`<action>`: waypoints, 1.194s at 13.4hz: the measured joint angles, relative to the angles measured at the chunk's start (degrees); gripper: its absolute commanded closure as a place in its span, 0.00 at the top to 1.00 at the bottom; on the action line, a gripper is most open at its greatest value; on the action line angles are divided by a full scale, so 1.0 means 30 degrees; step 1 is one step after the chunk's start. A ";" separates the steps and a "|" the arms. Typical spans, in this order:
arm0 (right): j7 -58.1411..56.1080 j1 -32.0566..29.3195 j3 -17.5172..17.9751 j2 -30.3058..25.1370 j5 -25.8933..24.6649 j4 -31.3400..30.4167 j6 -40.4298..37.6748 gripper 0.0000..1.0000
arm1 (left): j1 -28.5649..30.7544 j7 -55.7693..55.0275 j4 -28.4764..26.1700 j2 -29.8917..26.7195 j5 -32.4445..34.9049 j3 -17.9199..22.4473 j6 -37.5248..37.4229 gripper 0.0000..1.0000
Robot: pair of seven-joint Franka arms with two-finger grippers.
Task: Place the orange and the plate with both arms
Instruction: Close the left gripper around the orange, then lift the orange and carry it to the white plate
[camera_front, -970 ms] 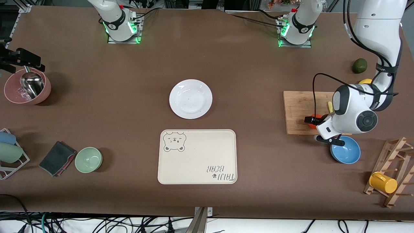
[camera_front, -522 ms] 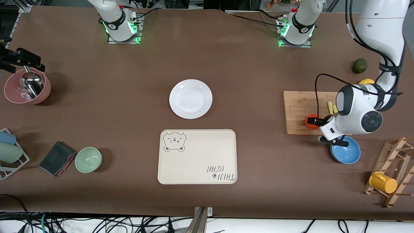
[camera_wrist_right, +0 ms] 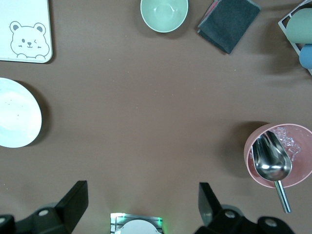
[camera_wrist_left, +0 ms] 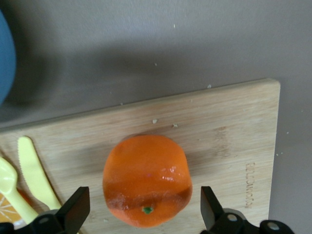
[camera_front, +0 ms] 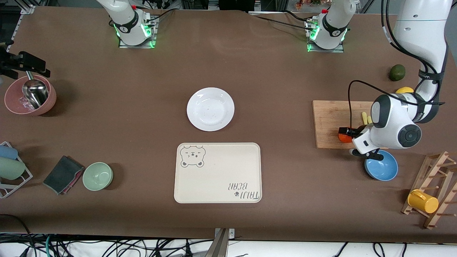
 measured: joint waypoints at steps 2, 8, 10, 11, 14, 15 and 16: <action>0.0000 -0.0010 -0.0039 -0.0014 0.0000 0.0012 0.0000 1.00 | 0.0000 -0.0238 -0.0009 0.0229 0.0000 0.0000 -0.0088 1.00; 0.0000 -0.0006 -0.0046 -0.0037 0.0000 0.0072 -0.0005 1.00 | -0.0120 -0.0583 0.0088 0.0838 0.0000 -0.0073 -0.0042 0.96; 0.0000 -0.0006 -0.0046 -0.0037 0.0000 0.0072 -0.0117 1.00 | -0.0169 -0.0669 0.0177 0.1011 0.0000 -0.0124 -0.0018 0.86; 0.0000 -0.0006 -0.0046 -0.0038 0.0000 0.0072 -0.0231 1.00 | -0.0170 -0.0704 0.0263 0.1127 0.0000 -0.0132 0.0002 0.73; 0.0000 -0.0006 -0.0046 -0.0059 -0.0001 0.0078 -0.0551 1.00 | -0.0169 -0.0746 0.0509 0.1323 0.0001 -0.0128 -0.0021 0.51; 0.0000 -0.0006 -0.0046 -0.0088 0.0000 0.0080 -0.0623 1.00 | -0.0172 -0.0747 0.0552 0.1336 0.0001 -0.0146 -0.0013 0.46; 0.0000 -0.0006 -0.0046 -0.0119 0.0000 0.0080 -0.0655 1.00 | -0.0184 -0.0747 0.0568 0.1337 0.0001 -0.0178 -0.0013 0.41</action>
